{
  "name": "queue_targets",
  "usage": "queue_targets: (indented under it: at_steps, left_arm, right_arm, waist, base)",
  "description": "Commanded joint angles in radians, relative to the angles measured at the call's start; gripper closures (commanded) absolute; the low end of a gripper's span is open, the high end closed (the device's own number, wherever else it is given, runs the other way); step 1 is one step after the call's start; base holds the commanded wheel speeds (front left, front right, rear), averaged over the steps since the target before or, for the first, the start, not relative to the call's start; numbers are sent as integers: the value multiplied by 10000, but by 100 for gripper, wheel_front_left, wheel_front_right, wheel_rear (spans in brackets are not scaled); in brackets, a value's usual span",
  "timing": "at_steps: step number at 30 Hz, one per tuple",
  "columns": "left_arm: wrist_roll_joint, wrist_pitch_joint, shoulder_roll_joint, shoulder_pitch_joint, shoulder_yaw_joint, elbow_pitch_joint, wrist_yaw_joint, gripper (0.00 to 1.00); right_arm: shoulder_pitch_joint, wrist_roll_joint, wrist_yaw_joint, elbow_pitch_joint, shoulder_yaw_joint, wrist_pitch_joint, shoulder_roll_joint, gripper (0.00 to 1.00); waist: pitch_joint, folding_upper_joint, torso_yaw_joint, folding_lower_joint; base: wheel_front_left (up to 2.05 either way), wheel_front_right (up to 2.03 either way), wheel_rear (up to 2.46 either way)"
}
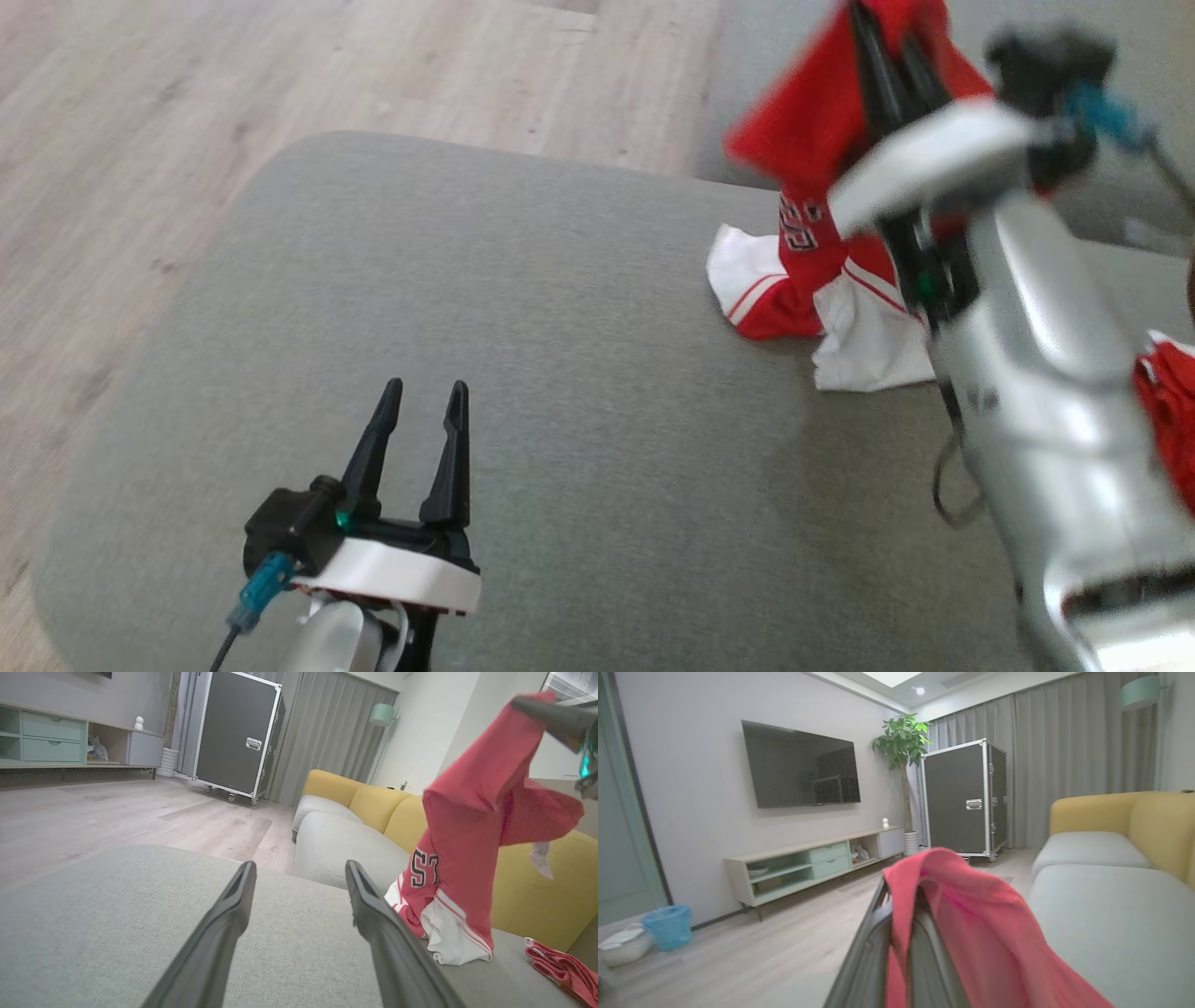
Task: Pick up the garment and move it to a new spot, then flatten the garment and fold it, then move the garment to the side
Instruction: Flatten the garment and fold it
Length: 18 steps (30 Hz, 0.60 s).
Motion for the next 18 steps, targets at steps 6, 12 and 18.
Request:
queue_targets:
  at_steps: [6,12,18]
  left_arm:
    - [-159,-80,-43,-138,78,-191,-49,0]
    - [-216,-80,-51,68,331,-270,-51,0]
    - [-193,-80,-55,152,547,-414,-42,0]
  right_arm:
    - [-3440,2083,-7,1239,601,-1093,82,100]
    - [-5009,2519,-7,2575,-227,-2034,-73,100]
    - [-4087,2468,-7,3270,-203,-2093,-603,100]
  waist:
    - [-189,-1,894,1]
    - [-200,-1,965,1]
    - [-31,-1,512,1]
  base:
    - [0,0,0]
    - [0,0,0]
    - [0,0,0]
